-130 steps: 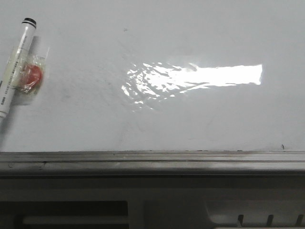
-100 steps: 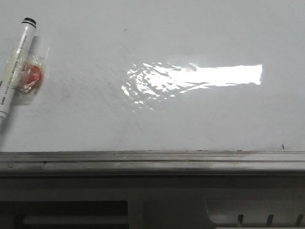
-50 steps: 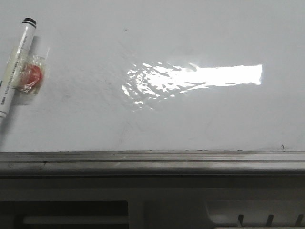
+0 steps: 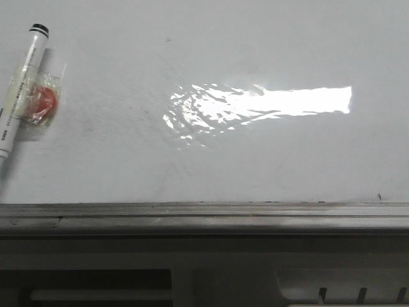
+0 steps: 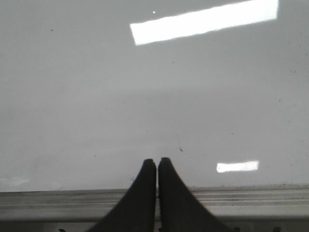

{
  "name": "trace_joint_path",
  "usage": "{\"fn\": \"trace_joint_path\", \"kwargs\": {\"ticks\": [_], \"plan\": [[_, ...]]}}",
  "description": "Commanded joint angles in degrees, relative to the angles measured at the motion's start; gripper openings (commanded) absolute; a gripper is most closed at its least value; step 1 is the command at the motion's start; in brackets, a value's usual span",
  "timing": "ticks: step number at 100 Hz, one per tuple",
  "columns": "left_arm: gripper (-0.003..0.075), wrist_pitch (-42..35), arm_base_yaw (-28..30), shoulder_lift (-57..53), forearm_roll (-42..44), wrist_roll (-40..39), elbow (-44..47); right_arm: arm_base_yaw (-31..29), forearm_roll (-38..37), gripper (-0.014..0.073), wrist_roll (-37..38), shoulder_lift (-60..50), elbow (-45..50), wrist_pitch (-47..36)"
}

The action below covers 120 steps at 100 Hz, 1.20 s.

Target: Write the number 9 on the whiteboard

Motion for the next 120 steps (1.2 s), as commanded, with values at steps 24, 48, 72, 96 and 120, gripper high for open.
{"fn": "trace_joint_path", "kwargs": {"ticks": [24, 48, 72, 96, 120], "plan": [[-0.0018, -2.36, 0.02, -1.62, 0.40, -0.42, 1.71, -0.25, -1.22, -0.0048, -0.34, -1.23, 1.64, -8.39], [-0.0018, -11.06, 0.02, -1.62, -27.23, -0.42, 1.71, -0.25, 2.50, -0.0048, -0.34, -1.23, 1.64, -22.52], [-0.0018, -15.56, 0.02, -1.62, -59.74, -0.42, 1.71, -0.25, 12.87, -0.0048, -0.34, -1.23, 1.53, -25.87], [-0.0019, -15.69, 0.02, -1.62, -62.98, -0.42, 1.16, -0.25, 21.21, -0.0048, -0.34, -1.23, 0.44, -26.46], [-0.0019, -15.37, 0.02, -1.48, -60.09, 8.52, -2.94, -0.25, 20.92, -0.0048, -0.34, -1.23, -5.18, -18.37]]}}
